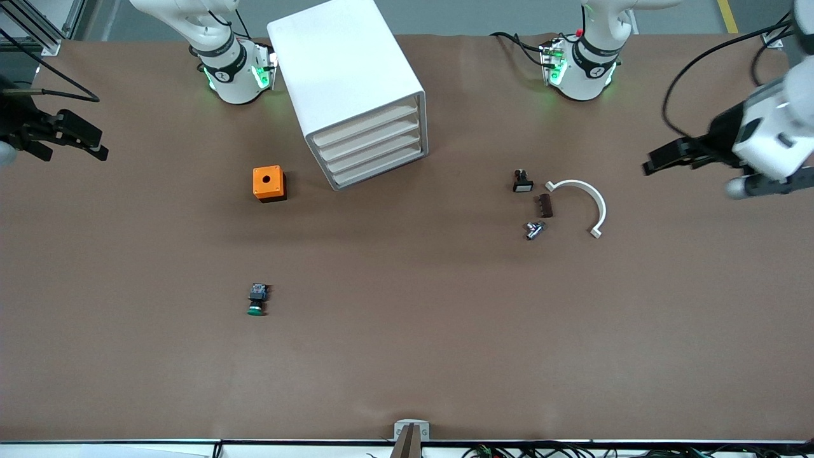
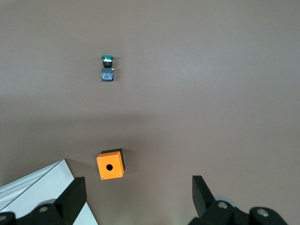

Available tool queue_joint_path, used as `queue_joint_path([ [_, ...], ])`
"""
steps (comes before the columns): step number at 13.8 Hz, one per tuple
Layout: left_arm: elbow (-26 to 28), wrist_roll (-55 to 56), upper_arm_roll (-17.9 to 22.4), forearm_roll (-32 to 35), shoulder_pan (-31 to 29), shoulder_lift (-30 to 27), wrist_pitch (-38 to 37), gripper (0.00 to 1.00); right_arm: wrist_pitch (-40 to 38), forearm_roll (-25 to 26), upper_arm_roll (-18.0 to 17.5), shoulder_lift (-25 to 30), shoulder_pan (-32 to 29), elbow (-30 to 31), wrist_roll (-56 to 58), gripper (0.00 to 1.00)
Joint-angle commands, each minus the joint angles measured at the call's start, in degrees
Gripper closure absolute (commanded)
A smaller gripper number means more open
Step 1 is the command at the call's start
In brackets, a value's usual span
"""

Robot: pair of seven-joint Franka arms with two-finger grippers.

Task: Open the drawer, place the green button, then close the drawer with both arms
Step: 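Move the right gripper toward the green button while the left gripper reaches the cabinet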

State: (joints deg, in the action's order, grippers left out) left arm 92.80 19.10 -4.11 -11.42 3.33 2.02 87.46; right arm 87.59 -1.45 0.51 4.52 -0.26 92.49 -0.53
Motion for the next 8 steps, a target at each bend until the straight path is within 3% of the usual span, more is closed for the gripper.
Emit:
queue_joint_path([
  [1,-2.88,9.69,-2.65,-2.29,2.72,4.12,-1.06,0.00,-0.66,-0.58,-0.16,0.32,-0.79,-0.47,-0.35,0.00],
  [4,-6.31,18.66,-4.16,-2.29,6.67,10.44,-1.06,0.00,-0.58,-0.49,-0.25,-2.66,-1.23,-0.65,0.00,0.00],
  [8,-10.00,30.09,-4.24,-2.29,13.61,18.44,-0.63,0.00,0.13,0.48,-0.34,-11.87,-1.32,-3.89,0.36,0.00],
])
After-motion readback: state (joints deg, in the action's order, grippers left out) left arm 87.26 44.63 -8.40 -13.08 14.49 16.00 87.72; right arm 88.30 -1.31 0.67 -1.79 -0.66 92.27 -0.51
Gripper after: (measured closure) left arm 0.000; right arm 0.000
